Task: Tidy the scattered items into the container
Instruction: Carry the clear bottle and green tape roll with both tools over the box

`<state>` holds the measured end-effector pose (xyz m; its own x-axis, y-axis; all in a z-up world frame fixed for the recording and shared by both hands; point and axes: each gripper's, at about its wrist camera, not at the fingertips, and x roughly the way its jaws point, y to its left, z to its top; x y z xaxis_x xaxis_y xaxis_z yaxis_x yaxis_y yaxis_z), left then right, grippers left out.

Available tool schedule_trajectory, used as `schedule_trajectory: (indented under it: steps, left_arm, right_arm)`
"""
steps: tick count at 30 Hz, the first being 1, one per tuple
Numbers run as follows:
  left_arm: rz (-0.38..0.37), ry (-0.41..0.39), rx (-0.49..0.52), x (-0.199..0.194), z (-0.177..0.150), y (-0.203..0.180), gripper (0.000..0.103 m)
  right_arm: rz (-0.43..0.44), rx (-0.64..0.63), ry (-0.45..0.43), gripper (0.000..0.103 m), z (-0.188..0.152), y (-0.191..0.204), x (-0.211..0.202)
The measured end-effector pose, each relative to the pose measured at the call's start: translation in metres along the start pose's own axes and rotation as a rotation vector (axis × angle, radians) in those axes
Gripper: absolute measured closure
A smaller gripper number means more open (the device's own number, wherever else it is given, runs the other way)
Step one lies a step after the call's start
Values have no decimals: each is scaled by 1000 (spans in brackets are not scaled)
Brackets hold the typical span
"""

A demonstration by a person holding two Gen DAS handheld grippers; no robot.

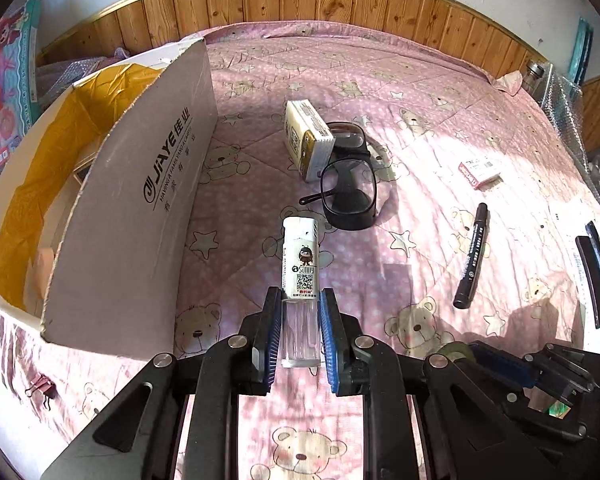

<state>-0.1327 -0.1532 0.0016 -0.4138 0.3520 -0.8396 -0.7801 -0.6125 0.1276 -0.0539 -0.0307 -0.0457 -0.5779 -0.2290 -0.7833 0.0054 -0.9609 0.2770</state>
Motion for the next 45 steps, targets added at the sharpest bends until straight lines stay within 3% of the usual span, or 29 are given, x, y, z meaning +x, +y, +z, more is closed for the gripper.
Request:
schedule_trajectory:
  steps: [8, 21, 33, 45]
  left_arm:
    - [-13, -81, -4, -31, 2, -4, 83]
    - [-43, -190, -23, -90, -9, 21, 83]
    - [-43, -220, -96, -106, -15, 68, 83]
    - [-11, -243, -165, -111, -1, 117, 83]
  right_arm:
    - [-19, -32, -29, 88, -6, 23, -20]
    - [-30, -106, -79, 88, 0, 71, -40]
    - [-29, -217, -104, 88, 32, 120, -41]
    - [7, -308, -104, 88, 75, 168, -26]
